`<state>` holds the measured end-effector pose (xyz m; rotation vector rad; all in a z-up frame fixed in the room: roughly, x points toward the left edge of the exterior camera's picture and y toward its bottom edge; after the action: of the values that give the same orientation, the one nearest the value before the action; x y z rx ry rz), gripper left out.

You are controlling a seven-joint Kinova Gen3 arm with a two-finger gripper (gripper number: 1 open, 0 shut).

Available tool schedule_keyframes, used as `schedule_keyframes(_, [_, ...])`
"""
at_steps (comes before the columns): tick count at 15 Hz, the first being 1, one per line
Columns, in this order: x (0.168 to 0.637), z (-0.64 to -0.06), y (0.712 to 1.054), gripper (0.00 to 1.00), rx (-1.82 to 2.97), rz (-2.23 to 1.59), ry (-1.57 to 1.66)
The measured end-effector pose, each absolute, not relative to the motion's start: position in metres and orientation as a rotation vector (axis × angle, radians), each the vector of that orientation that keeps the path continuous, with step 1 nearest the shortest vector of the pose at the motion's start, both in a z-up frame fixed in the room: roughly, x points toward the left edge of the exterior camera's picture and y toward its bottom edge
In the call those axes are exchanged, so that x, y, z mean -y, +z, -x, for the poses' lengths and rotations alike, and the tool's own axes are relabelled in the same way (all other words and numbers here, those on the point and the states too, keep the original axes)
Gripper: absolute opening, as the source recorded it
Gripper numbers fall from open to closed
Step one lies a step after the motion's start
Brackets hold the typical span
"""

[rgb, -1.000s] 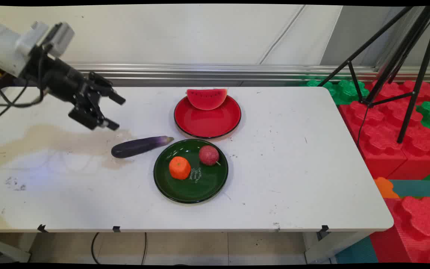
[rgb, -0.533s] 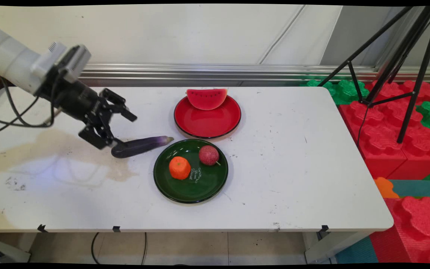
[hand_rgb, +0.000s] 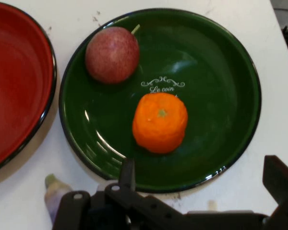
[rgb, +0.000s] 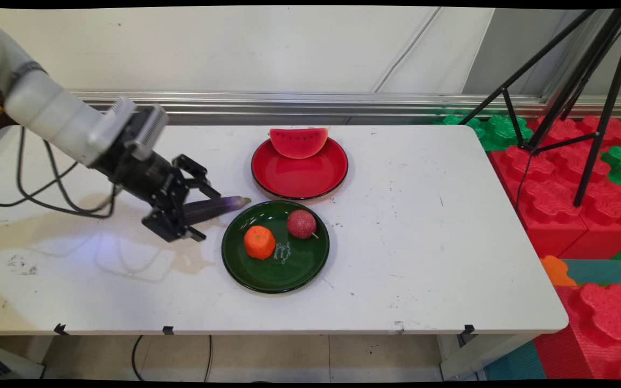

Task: Pick up the mandarin from the green plate

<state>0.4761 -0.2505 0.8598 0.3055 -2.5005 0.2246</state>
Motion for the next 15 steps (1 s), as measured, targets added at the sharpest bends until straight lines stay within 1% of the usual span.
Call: schedule_keyframes(15, [0.285,-0.419,0.792,1.00,2.571,-0.254,0.232])
